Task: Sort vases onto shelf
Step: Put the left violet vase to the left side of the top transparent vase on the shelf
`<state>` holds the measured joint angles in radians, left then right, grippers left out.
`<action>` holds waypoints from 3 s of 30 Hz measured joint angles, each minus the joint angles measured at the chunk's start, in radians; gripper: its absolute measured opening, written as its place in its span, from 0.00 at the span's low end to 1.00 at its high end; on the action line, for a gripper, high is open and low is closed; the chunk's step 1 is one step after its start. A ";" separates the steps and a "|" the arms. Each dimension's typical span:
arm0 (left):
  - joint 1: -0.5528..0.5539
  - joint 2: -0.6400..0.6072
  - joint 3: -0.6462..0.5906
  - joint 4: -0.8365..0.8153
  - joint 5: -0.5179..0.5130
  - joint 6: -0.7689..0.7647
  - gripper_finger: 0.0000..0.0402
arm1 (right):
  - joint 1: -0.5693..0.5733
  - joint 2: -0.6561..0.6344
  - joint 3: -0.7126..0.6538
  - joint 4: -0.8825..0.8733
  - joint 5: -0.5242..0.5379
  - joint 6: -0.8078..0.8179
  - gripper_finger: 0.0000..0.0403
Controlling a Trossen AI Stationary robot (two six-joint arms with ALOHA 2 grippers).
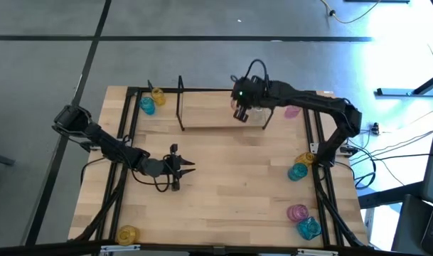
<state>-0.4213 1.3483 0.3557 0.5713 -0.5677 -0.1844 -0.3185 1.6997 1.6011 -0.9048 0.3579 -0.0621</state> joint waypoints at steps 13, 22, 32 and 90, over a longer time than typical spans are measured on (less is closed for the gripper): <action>0.004 0.000 0.000 -0.001 -0.018 0.010 0.23 | -0.136 0.001 0.000 0.055 -0.015 -0.093 0.01; 0.048 0.000 0.000 -0.003 -0.013 0.011 0.23 | -0.134 0.109 0.134 -0.011 -0.019 -0.201 0.01; 0.084 0.000 0.000 -0.005 0.010 0.024 0.23 | -0.170 0.223 0.258 -0.139 -0.011 -0.244 0.01; 0.084 0.000 0.000 -0.002 0.008 0.038 0.23 | -0.212 0.327 0.252 -0.150 -0.009 -0.174 0.27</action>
<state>-0.3378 1.3483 0.3561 0.5697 -0.5602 -0.1467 -0.5308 2.0266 1.8532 -1.0546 0.3487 -0.2359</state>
